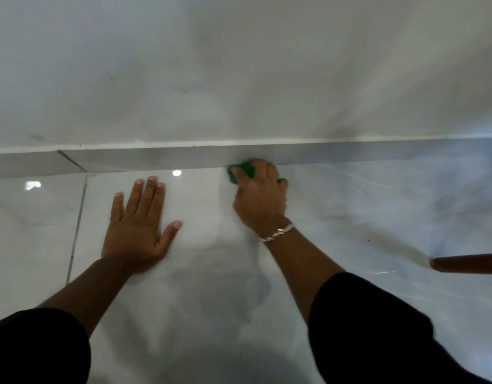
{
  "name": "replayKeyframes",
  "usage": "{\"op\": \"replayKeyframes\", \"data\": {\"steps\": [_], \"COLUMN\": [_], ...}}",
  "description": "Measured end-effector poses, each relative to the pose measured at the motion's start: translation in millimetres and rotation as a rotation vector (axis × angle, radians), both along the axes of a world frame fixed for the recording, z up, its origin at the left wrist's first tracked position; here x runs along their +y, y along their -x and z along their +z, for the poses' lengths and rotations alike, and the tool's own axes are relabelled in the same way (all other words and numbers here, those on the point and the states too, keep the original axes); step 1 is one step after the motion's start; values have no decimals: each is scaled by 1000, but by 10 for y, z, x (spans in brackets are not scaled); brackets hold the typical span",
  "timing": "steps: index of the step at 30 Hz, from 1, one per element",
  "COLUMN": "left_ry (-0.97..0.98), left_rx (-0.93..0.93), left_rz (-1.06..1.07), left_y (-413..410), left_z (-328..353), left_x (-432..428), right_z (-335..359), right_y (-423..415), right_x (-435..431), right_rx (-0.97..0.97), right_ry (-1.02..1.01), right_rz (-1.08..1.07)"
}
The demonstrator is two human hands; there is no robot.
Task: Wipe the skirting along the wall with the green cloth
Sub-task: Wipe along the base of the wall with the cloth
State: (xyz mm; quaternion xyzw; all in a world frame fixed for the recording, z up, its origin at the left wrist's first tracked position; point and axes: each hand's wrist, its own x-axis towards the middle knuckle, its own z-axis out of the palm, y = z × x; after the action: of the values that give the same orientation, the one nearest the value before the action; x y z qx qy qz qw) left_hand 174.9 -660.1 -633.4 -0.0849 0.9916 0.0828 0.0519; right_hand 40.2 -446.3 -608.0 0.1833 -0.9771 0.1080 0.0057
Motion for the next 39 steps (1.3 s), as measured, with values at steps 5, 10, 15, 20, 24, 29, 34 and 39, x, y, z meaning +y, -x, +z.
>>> {"op": "replayKeyframes", "data": {"steps": [5, 10, 15, 20, 24, 29, 34, 39], "left_ry": [4, 38, 31, 33, 35, 35, 48, 45], "left_rx": [-8, -24, -16, -26, -29, -30, -14, -14], "left_rz": [-1, 6, 5, 6, -7, -6, -5, -2], "left_y": [15, 20, 19, 22, 18, 22, 24, 21], "left_z": [-14, -13, 5, 1, 0, -20, -34, -26], "left_x": [-6, 16, 37, 20, -1, -9, 1, -2], "right_z": [-8, 10, 17, 6, 19, 38, 82, 56], "right_y": [345, 129, -391, -218, 80, 416, 320, -96], "right_x": [856, 288, -781, -584, 182, 1029, 556, -223], "right_rx": [-5, -40, -64, -56, -17, 0, -9, -31], "right_ry": [-86, -8, 65, 8, -52, -59, 22, 2], "right_rz": [-267, -532, -148, 77, -71, -334, -452, -153]}}
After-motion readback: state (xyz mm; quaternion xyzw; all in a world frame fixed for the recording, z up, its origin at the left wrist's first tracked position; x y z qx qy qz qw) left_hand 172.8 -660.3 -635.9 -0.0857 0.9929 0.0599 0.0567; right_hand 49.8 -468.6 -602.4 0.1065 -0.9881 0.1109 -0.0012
